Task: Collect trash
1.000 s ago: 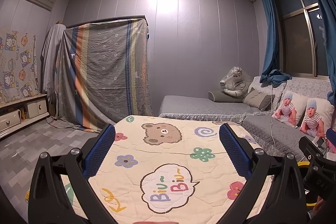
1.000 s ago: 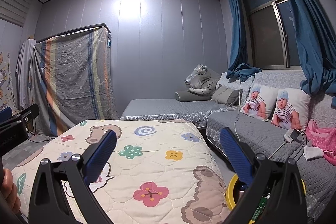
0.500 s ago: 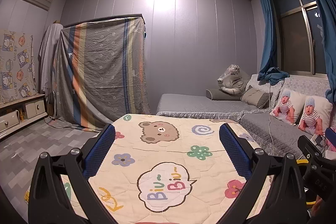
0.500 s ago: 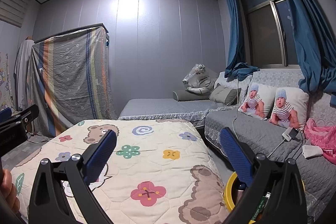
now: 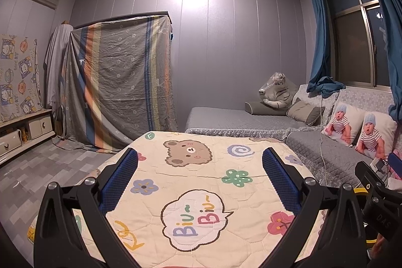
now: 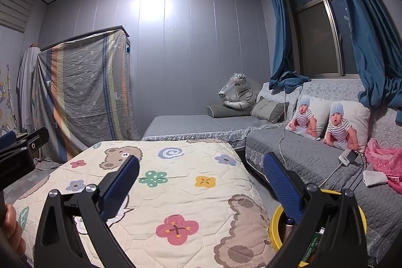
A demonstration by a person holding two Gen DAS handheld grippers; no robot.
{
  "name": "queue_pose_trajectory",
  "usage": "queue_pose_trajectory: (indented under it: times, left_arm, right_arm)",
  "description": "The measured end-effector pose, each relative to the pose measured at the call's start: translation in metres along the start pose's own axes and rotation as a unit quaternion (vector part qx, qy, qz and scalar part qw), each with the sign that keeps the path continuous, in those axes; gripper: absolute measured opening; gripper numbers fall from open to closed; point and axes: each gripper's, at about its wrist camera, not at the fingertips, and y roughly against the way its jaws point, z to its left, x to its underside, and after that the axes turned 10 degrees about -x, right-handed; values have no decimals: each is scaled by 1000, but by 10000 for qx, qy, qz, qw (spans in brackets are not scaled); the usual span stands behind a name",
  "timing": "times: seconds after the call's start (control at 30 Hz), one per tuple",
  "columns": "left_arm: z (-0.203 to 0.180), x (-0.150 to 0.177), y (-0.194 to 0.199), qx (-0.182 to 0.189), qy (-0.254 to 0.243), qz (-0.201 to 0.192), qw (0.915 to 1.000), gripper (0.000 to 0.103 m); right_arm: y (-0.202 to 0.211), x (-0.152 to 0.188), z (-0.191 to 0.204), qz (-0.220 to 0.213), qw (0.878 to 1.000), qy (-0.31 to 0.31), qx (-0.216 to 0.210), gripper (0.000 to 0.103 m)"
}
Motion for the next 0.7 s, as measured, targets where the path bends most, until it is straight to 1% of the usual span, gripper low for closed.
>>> queue_pose_trajectory:
  times: [0.7]
  left_arm:
    - [-7, 3, -5, 58, -31, 59, 10000, 95]
  right_arm:
    - [-6, 4, -4, 76, 9999, -114, 58, 95]
